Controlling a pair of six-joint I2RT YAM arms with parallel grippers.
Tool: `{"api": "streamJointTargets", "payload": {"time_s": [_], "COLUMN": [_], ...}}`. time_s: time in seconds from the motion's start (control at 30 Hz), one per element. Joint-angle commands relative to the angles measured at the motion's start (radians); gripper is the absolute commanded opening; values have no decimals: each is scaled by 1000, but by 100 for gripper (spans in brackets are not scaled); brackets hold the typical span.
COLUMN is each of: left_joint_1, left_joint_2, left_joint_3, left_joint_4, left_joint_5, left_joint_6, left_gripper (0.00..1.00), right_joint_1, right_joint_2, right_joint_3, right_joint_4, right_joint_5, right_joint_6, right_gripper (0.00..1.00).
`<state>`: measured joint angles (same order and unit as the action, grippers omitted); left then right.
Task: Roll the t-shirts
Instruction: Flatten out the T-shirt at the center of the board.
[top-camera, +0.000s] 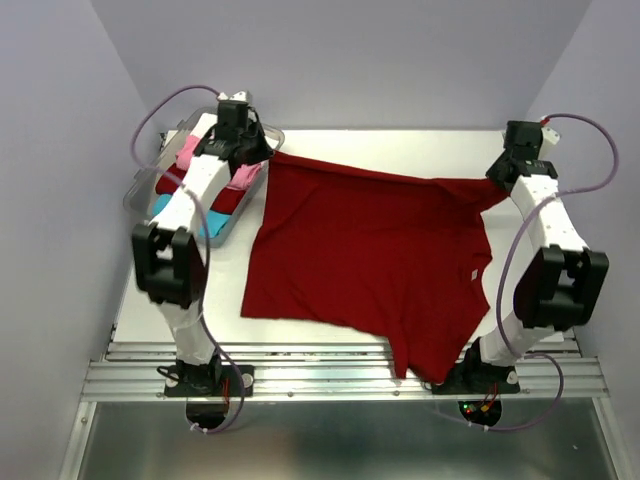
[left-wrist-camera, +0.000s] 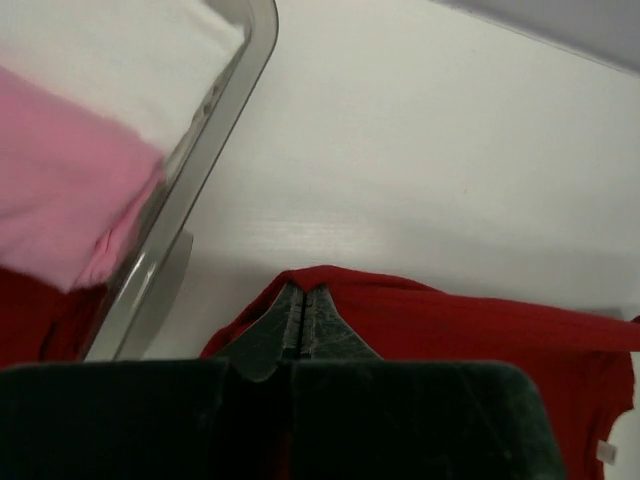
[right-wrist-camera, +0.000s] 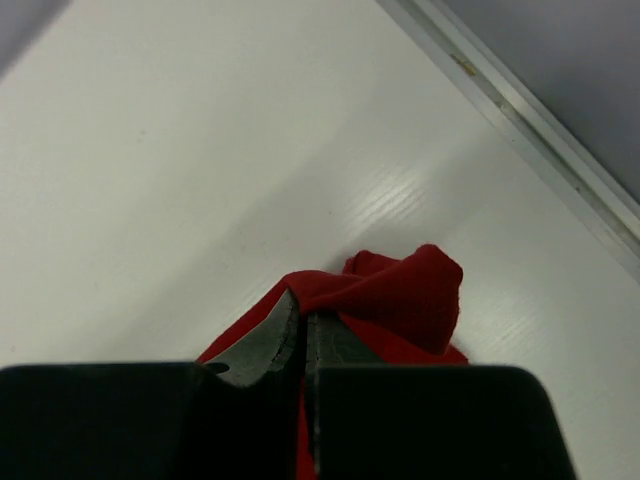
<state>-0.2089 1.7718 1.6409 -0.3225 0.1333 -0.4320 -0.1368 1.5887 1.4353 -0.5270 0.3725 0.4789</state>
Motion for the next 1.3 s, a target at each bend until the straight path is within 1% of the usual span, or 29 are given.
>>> {"api": "streamJointTargets", "payload": {"time_s": [0.0,0.03,0.1,0.13,0.17,0.23,0.33,0.47,0.6,0.63,0.7,0.73,0.83,0.93,1.1,1.27], "left_joint_1": [-6,-6,-6,-6,-4,-4,0,6,11,12,14,14,16,16,16,17], "left_joint_2": [193,295,385,453,484,555,591,606,620,624,637,643,667,692,703,660], "left_joint_3": [281,400,511,599,643,739,763,735,729,729,732,735,743,747,757,705], "left_joint_4": [44,31,10,-4,-13,-39,-24,5,17,28,43,52,82,114,128,115], "left_joint_5": [-89,-96,-98,-97,-98,-107,-103,-83,-66,-61,-46,-34,-18,9,38,45], "left_joint_6": [33,36,48,53,58,73,76,73,75,75,90,96,127,150,156,165], "left_gripper": [0,0,0,0,0,0,0,0,0,0,0,0,0,0,0,0], "right_joint_1": [-21,-21,-21,-21,-21,-21,-30,-30,-30,-30,-30,-30,-30,-30,-30,-30], "right_joint_2": [145,190,273,342,376,454,508,518,455,417,351,329,243,168,85,25], "right_joint_3": [105,159,220,246,298,344,405,396,300,245,185,124,39,-80,-182,-271], "right_joint_4": [179,185,186,191,193,191,191,191,191,193,191,191,191,190,183,174], "right_joint_5": [71,72,69,68,56,48,33,8,-7,-10,-12,-12,-12,-24,-67,-118], "right_joint_6": [18,17,12,10,9,7,12,43,69,76,89,93,101,104,128,141], "right_gripper": [1,1,1,1,1,1,1,1,1,1,1,1,1,1,1,1]}}
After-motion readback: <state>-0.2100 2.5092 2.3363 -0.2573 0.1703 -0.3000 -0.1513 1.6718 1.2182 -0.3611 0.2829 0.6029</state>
